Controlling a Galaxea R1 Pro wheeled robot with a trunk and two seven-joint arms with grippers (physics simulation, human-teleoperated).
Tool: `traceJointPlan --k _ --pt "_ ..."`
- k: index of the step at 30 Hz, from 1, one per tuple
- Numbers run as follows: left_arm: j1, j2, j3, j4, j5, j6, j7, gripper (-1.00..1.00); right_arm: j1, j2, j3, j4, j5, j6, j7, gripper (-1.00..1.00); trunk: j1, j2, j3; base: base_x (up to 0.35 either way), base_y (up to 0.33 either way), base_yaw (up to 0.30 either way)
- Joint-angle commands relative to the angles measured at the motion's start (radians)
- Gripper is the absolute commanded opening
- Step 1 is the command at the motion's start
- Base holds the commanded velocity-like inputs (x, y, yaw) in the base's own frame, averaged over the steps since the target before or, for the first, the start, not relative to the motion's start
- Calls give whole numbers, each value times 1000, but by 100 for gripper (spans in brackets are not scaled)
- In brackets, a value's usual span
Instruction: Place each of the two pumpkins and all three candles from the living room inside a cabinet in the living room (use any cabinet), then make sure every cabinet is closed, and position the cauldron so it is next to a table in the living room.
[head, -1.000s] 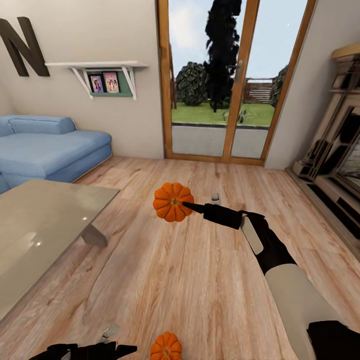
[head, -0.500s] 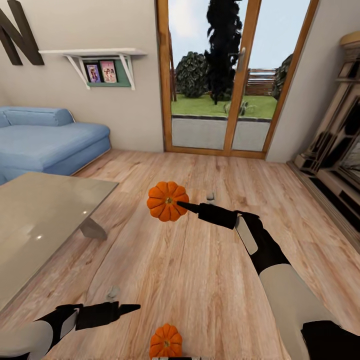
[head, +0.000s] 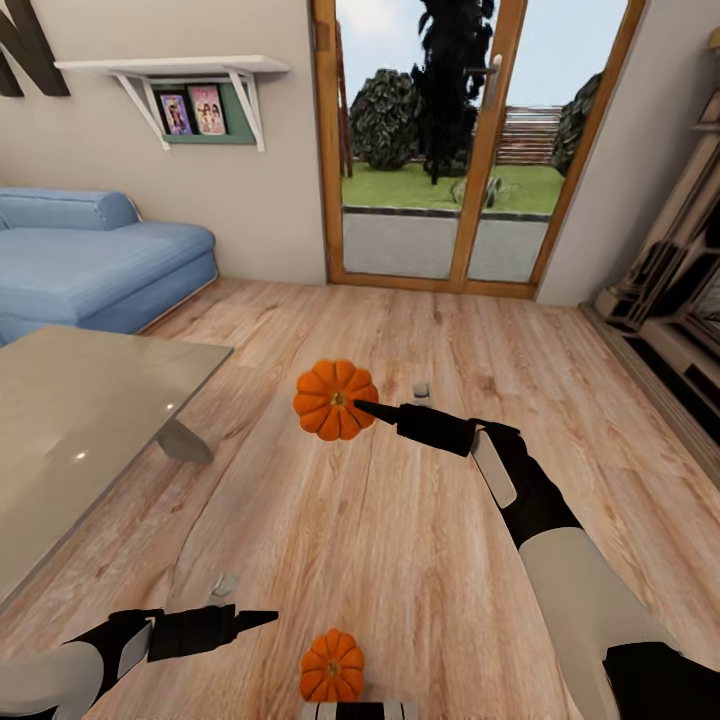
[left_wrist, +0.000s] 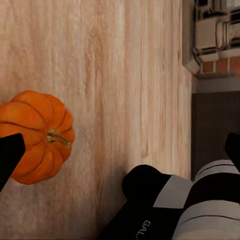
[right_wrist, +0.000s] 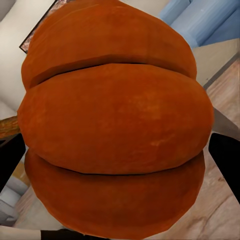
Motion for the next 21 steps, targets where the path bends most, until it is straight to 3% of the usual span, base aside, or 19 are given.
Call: traceJointPlan --k 1,7,21 --pt "0 0 1 0 0 0 2 100 0 0 0 0 -3 2 0 -100 0 0 -4 0 0 0" --pt "1 -2 2 -1 1 1 88 100 0 -1 -1 0 -3 2 1 -100 3 -2 -27 0 0 0" --pt "2 -3 2 -1 4 1 97 100 0 -1 -2 0 -3 2 1 -100 9 -5 -81 0 0 0"
